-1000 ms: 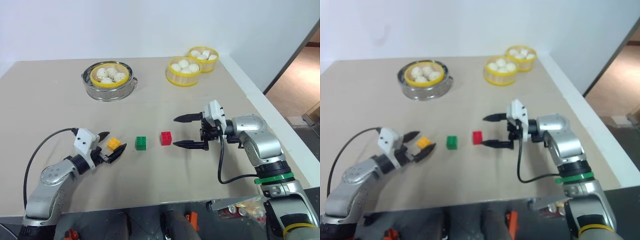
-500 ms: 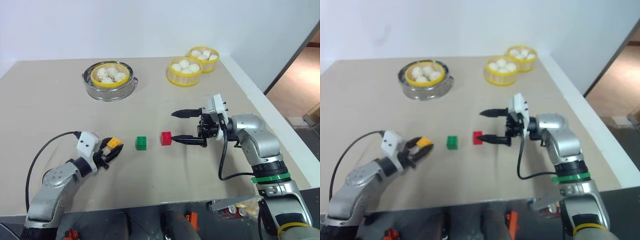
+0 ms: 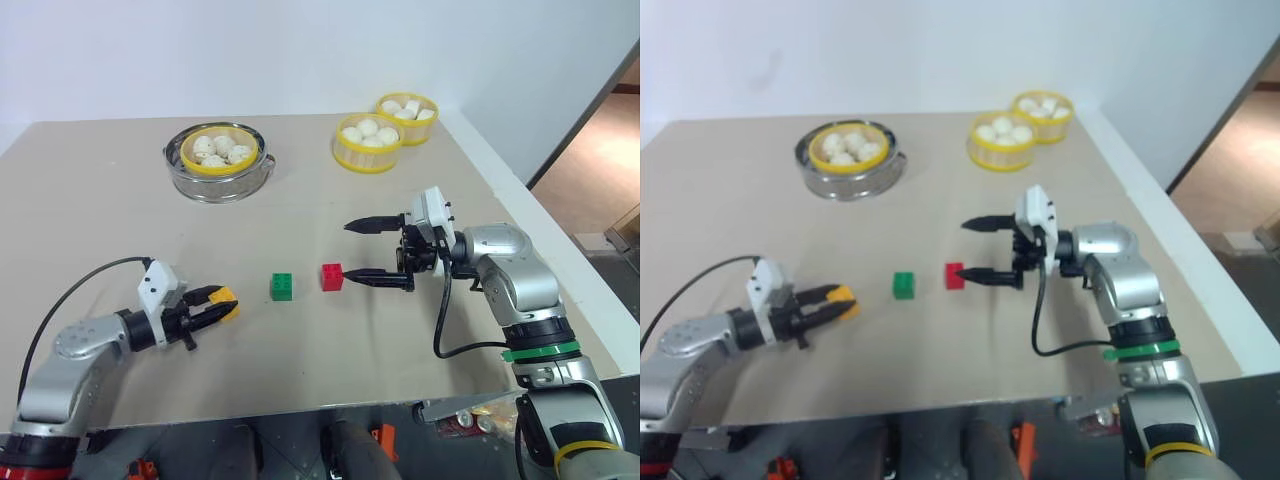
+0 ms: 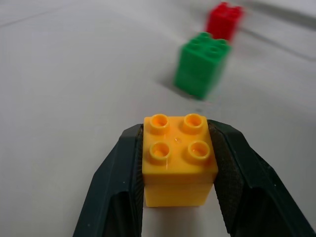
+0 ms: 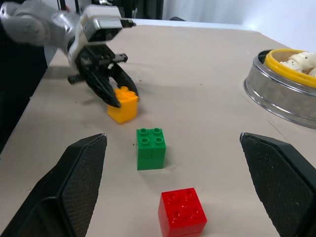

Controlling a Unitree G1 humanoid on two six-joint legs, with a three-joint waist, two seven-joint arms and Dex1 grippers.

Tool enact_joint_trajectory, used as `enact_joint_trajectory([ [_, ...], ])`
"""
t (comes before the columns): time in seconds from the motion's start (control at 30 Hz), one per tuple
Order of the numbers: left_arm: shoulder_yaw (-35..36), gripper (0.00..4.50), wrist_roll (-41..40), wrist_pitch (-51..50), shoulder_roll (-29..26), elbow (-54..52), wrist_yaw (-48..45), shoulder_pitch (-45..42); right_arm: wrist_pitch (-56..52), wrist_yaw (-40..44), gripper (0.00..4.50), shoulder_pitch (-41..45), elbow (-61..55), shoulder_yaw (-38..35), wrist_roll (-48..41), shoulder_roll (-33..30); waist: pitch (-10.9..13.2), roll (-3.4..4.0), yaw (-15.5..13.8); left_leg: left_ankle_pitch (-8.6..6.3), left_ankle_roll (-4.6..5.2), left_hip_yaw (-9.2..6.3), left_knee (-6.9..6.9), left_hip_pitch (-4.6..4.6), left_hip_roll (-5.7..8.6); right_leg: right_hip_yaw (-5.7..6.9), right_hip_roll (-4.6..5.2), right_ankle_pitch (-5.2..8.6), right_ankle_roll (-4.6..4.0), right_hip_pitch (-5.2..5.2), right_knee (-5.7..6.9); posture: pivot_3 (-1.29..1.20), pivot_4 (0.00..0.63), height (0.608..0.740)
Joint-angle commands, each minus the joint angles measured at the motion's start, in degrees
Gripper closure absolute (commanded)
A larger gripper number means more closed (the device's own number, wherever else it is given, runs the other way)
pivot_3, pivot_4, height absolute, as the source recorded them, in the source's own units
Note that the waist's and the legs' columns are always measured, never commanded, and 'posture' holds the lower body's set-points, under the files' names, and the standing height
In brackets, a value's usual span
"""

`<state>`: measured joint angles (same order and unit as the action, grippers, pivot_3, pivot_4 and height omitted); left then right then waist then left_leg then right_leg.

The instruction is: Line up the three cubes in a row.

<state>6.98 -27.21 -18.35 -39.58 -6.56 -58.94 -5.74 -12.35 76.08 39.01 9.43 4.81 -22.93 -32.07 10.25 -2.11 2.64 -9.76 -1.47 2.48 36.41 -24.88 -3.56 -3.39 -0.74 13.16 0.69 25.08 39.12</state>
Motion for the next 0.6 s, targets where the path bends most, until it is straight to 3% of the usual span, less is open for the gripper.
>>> enact_joint_trajectory([
  [0.03, -2.0, 3.19, 1.3, 4.3, -1.4, 4.5, -6.4, -3.7, 0.9, 0.2, 0.00, 1.5, -0.4, -0.2, 0.3, 0.0, 0.0, 0.00, 0.0, 0.00, 0.00, 0.03, 0.00, 0.00, 0.00, -0.01, 0.01, 0.00, 0.00, 0.01, -0.01, 0.00, 0.150, 0.740],
  [0.23, -5.0, 3.19, 3.1, 9.0, -1.7, 12.6, -13.8, -11.0, 0.8, 0.4, 0.00, 1.2, -0.6, -0.4, 0.8, -0.7, 0.0, 0.00, -0.1, 0.00, 0.00, 0.03, 0.00, -0.17, -0.01, 0.01, 0.01, 0.01, 0.07, 0.12, -0.02, 0.00, 0.150, 0.740],
  [0.6, -7.0, 3.19, 4.6, 12.8, 0.6, 20.7, -18.8, -18.4, 0.3, 0.2, 0.00, 1.0, -1.2, -0.6, 1.1, -1.8, 0.0, 0.00, -0.1, 0.00, 0.00, 0.01, -0.02, -0.19, -0.03, 0.01, -0.03, -0.11, 0.29, 0.13, -0.02, 0.00, 0.150, 0.740],
])
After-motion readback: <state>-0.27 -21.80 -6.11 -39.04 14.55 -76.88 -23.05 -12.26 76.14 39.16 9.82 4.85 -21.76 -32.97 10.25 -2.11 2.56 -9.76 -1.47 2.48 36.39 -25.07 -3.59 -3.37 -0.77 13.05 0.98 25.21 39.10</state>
